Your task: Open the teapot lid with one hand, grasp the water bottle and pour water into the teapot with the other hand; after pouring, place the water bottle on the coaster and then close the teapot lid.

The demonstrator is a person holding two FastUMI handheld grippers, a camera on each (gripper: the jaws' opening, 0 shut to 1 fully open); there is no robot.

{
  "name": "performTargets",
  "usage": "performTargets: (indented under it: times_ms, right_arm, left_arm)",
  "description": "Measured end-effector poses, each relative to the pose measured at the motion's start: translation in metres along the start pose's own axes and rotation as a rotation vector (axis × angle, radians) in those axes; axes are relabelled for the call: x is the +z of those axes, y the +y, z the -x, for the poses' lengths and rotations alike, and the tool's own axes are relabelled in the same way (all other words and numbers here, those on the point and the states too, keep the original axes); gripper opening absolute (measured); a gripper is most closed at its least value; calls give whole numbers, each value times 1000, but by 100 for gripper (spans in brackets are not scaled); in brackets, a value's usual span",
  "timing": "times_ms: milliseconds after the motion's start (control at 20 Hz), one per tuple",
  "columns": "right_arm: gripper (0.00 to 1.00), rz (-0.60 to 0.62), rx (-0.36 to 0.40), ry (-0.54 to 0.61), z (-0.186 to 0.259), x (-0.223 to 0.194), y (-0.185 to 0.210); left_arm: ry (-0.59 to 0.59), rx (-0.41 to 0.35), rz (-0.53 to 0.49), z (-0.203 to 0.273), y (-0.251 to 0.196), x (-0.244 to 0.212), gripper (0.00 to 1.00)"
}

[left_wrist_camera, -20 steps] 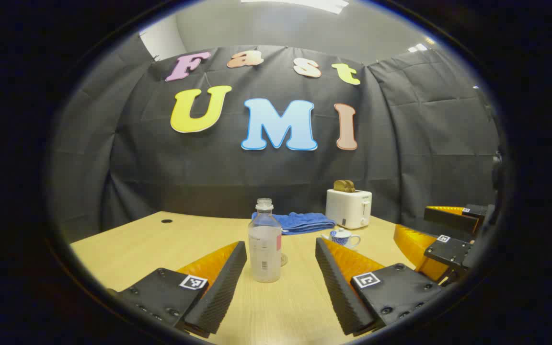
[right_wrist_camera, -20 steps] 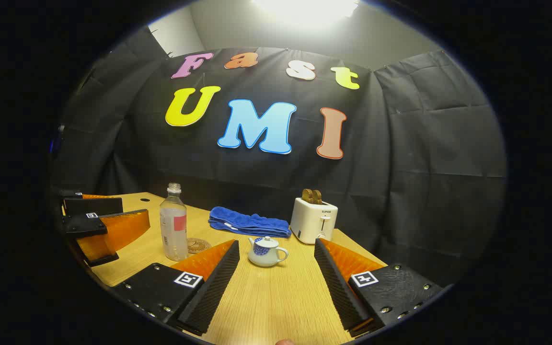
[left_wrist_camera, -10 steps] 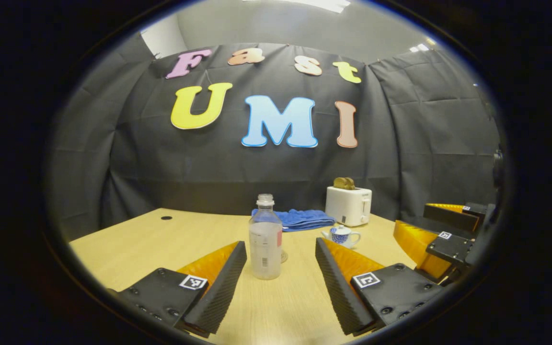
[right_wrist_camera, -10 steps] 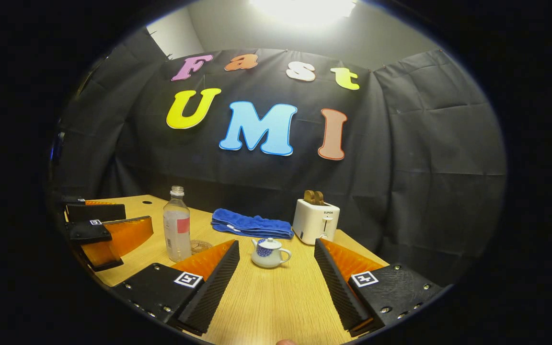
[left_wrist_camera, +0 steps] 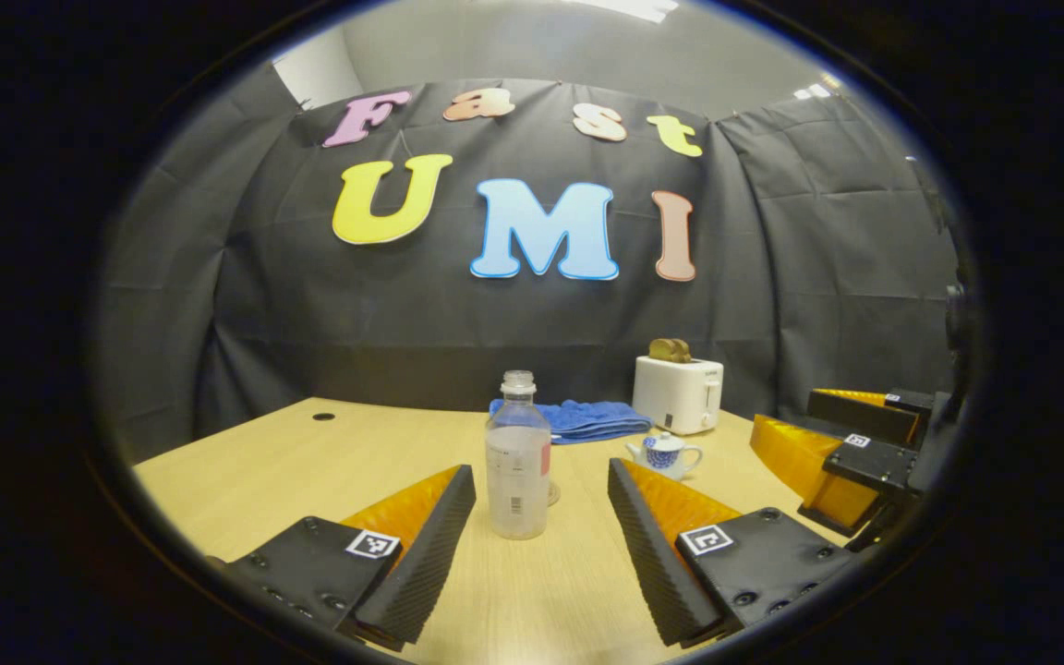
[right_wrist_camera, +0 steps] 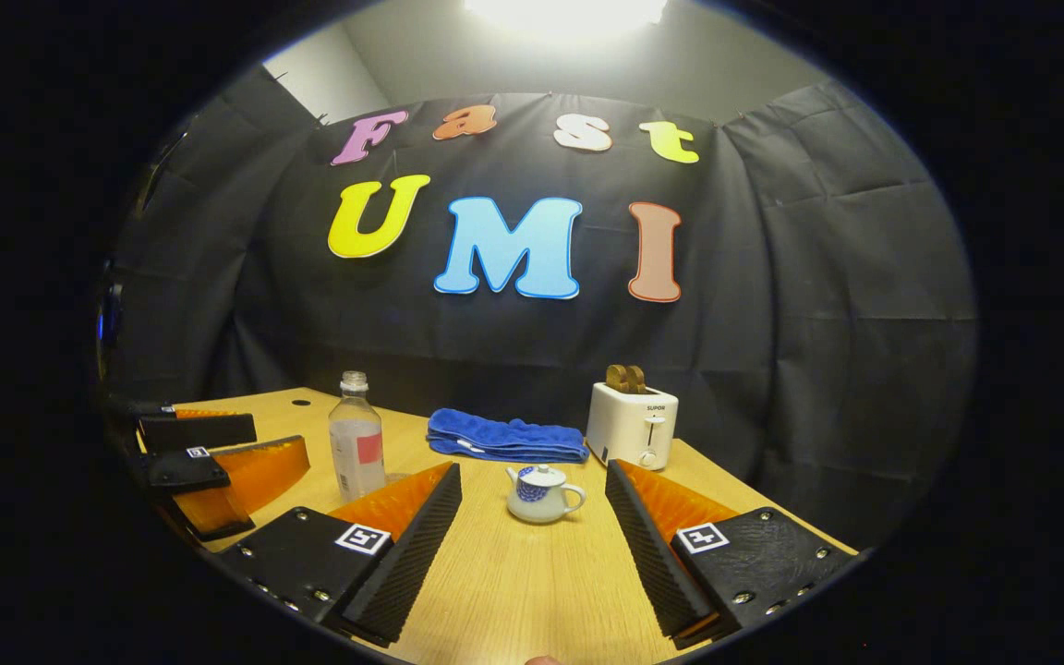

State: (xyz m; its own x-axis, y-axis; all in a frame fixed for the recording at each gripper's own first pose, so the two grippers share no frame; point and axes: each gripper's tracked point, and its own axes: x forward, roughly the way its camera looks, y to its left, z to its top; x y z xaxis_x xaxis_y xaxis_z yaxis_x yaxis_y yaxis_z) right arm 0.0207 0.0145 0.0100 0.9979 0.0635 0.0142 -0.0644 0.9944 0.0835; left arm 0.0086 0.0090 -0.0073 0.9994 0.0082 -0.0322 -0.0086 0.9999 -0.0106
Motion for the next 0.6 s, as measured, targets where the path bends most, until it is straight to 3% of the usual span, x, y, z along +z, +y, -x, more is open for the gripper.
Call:
performTargets:
  times_ms: [600]
  right_arm:
    - [97,-76,34,-21,-79,21,6]
  left_arm:
    - [27,12,-56,-51,15,-5,100]
